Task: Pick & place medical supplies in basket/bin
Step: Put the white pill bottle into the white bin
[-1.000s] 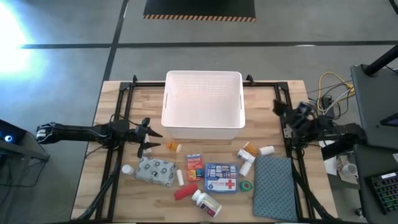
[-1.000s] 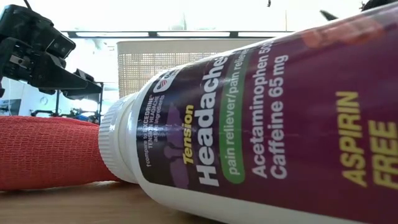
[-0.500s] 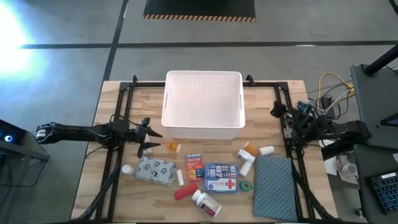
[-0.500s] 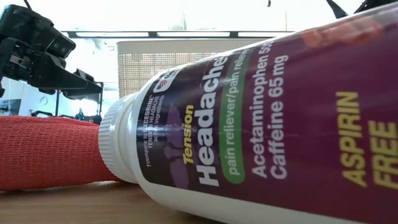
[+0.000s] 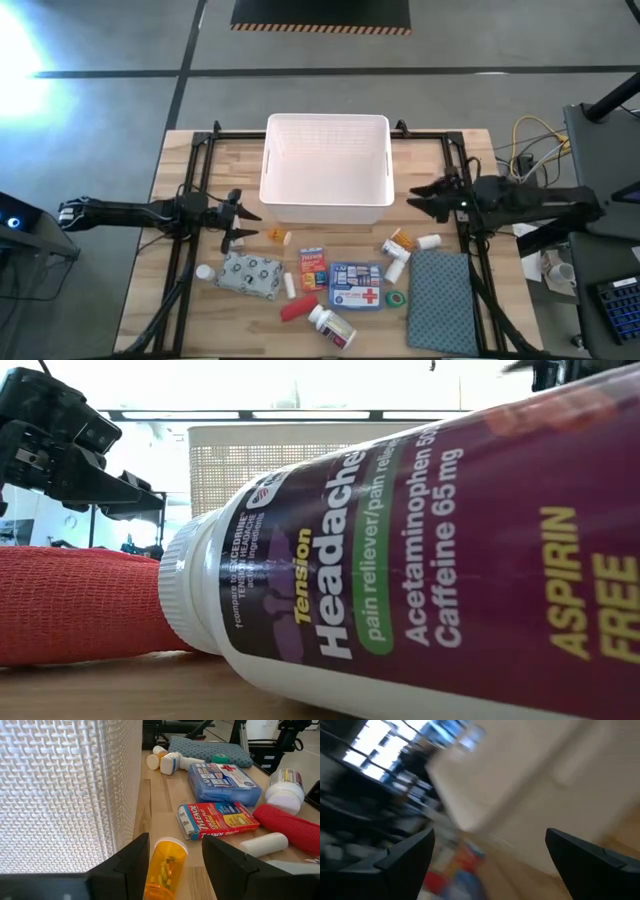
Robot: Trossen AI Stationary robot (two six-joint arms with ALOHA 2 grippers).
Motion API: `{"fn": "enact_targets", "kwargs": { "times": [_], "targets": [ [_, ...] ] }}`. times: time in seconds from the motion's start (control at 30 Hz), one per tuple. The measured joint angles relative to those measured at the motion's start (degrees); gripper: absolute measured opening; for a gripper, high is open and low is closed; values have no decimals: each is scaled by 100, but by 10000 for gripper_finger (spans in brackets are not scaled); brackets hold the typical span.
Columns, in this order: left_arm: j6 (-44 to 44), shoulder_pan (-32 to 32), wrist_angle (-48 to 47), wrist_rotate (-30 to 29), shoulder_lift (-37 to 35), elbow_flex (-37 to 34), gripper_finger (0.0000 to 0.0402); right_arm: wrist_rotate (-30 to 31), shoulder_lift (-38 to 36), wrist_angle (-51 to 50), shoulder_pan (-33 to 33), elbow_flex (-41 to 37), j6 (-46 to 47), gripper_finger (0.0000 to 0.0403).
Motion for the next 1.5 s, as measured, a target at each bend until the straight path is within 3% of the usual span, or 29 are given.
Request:
{"fn": "enact_targets", "kwargs": {
  "times": [0.07,0.17,0.37,0.53,0.67,0.83,1.03,1.3,1.5],
  "targets": [
    [0,2,-1,-2,0,0,164,227,228,-1394,-3,671,40,370],
    [-1,0,-1,-1,1,1,164,347,625,-2562,-3,1422,128,370],
    [0,0,-1,0,0,0,164,96,1644,-3851,0,2223,258,370],
    [-2,0,-1,-2,2,1,164,-535,2510,-4815,0,2639,-357,370],
    [-1,1,-1,-2,1,-1,164,-629,3174,-5536,0,2879,-1006,370],
    [0,0,-1,0,0,1,164,-607,3876,-5631,0,2874,-2198,370],
    [-1,1,-1,-2,1,1,164,-754,4607,-5611,62,2694,-2800,362],
    [0,0,-1,-2,2,1,164,-924,4534,-4959,424,2140,-3393,277],
    [-2,0,-1,0,0,1,164,-1059,4530,-4525,1015,1639,-3616,263]
  ]
}}
